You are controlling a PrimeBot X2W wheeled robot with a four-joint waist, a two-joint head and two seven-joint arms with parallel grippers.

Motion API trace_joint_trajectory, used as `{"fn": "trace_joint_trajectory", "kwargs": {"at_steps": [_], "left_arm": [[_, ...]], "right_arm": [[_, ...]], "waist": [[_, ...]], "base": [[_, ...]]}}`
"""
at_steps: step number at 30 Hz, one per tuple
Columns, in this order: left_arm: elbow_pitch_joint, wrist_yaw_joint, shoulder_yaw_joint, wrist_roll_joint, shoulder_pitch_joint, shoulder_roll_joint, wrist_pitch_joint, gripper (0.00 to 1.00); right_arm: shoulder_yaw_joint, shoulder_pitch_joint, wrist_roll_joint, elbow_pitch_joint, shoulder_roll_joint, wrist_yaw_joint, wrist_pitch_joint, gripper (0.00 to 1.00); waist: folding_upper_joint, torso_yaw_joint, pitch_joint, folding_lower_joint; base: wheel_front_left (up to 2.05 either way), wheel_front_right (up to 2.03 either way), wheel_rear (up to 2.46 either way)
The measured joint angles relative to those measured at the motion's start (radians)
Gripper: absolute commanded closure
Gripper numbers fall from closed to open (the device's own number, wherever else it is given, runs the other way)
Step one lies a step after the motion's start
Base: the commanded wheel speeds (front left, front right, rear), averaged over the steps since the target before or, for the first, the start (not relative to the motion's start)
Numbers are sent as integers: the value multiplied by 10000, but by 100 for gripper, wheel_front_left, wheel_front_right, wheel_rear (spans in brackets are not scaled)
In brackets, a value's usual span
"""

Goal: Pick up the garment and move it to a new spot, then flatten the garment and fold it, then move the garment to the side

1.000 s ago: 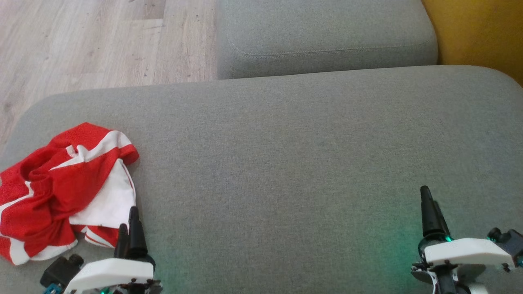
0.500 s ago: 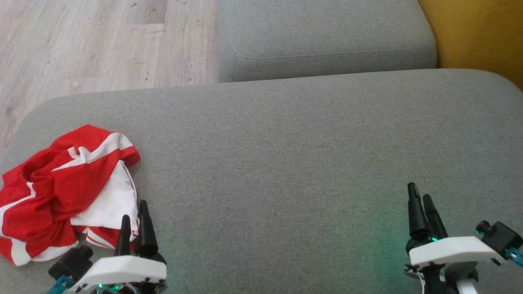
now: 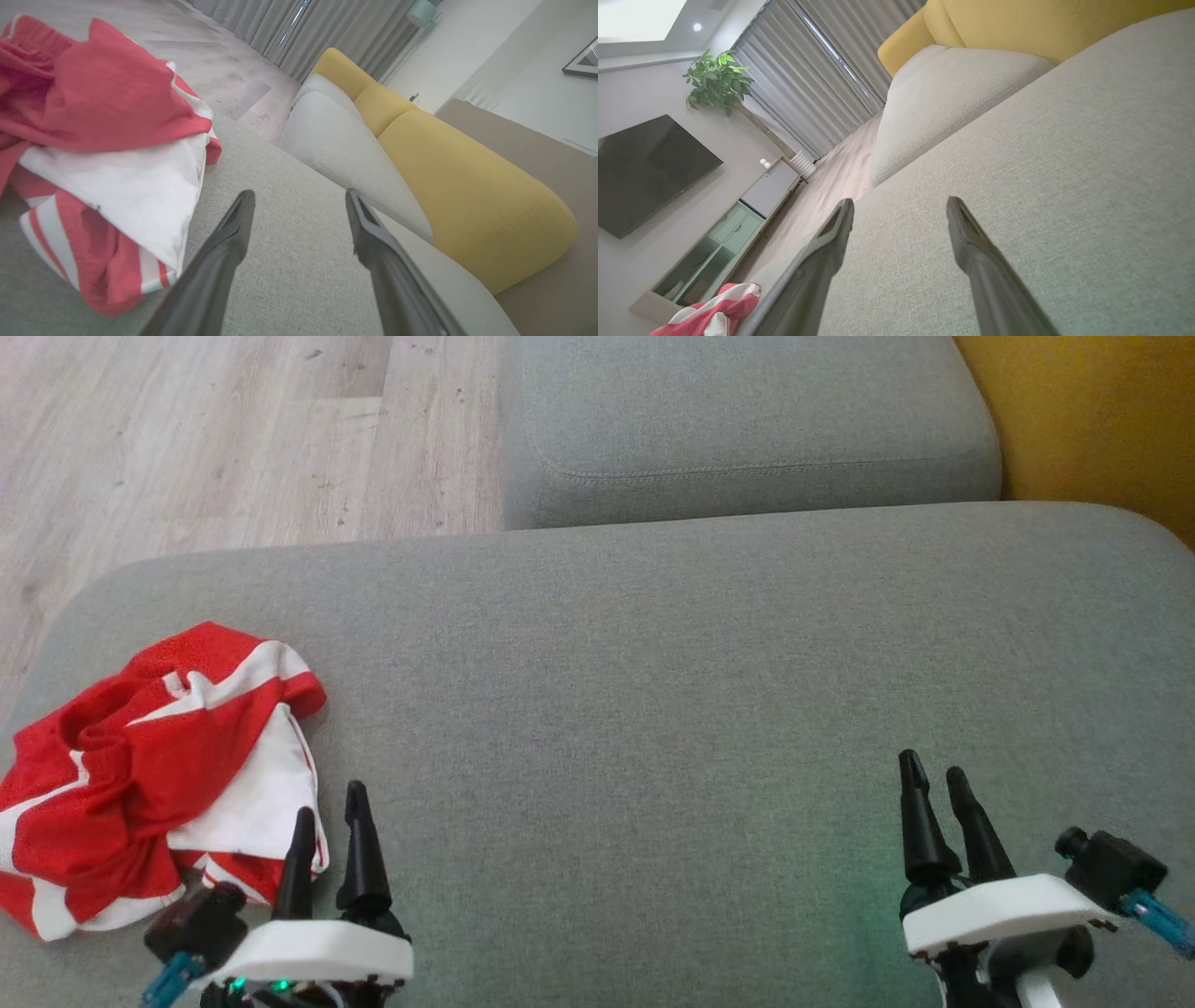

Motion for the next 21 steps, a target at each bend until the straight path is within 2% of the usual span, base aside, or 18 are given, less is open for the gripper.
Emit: {"fn": "trace_joint_trajectory", "kwargs": {"at_steps": [15,21], "left_arm": [[-169,136,-449,1703,13,8,-437,0],[-232,401,-535,2500,12,12,-596,0]], "right_arm": [[194,0,-1850,-151,-6,0,-431,0],[270,0,-2631,-150,-8,0,-604,0]], "waist": [[0,83,-41,0],[0,109,-63,0]], "base": [[0,0,0],[0,0,0]]}}
